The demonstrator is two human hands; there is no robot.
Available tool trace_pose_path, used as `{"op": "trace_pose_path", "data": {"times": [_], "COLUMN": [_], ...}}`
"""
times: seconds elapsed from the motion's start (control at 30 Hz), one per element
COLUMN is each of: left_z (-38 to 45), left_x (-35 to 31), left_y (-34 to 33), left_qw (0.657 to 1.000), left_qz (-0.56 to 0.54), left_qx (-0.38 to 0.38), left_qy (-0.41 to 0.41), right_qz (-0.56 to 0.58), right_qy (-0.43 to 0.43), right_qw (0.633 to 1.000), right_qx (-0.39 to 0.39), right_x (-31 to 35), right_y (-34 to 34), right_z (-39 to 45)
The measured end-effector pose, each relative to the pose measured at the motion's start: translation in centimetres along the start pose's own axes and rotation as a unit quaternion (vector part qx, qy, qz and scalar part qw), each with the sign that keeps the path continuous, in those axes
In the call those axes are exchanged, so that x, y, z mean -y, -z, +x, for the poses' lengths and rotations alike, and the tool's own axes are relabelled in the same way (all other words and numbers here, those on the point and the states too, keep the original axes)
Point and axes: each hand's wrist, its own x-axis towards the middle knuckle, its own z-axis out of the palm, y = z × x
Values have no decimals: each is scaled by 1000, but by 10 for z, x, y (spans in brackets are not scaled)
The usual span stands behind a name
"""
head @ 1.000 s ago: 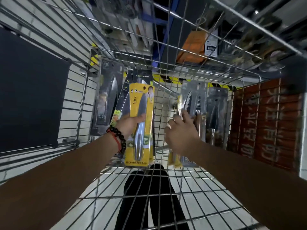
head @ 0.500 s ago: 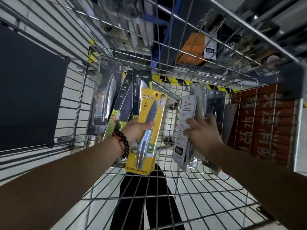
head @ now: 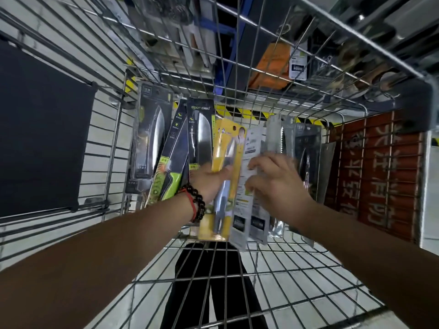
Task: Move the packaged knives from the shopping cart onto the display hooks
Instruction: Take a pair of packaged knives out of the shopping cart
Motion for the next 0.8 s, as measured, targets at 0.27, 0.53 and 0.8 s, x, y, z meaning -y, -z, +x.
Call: {"op": "trace_pose_path", "data": {"times": [0.27, 0.53, 0.8], "left_z": [-5, 2, 23], "left_x": [-18, -10, 10], "left_y": [-3, 3, 23], "left_qw": [962, 970, 978], "left_qz": [-219, -213, -194], "left_qx": [91, 83, 36], "left_qy": [132, 79, 69], "right_qz": [308, 523, 255], "right_qy": [-302, -388, -532], "right_qw": [898, 758, 807], "right_qx": [-83, -22, -20], "right_x": [54, 68, 5], "right_y": [-4, -18, -18], "right_z": [27, 32, -7]}}
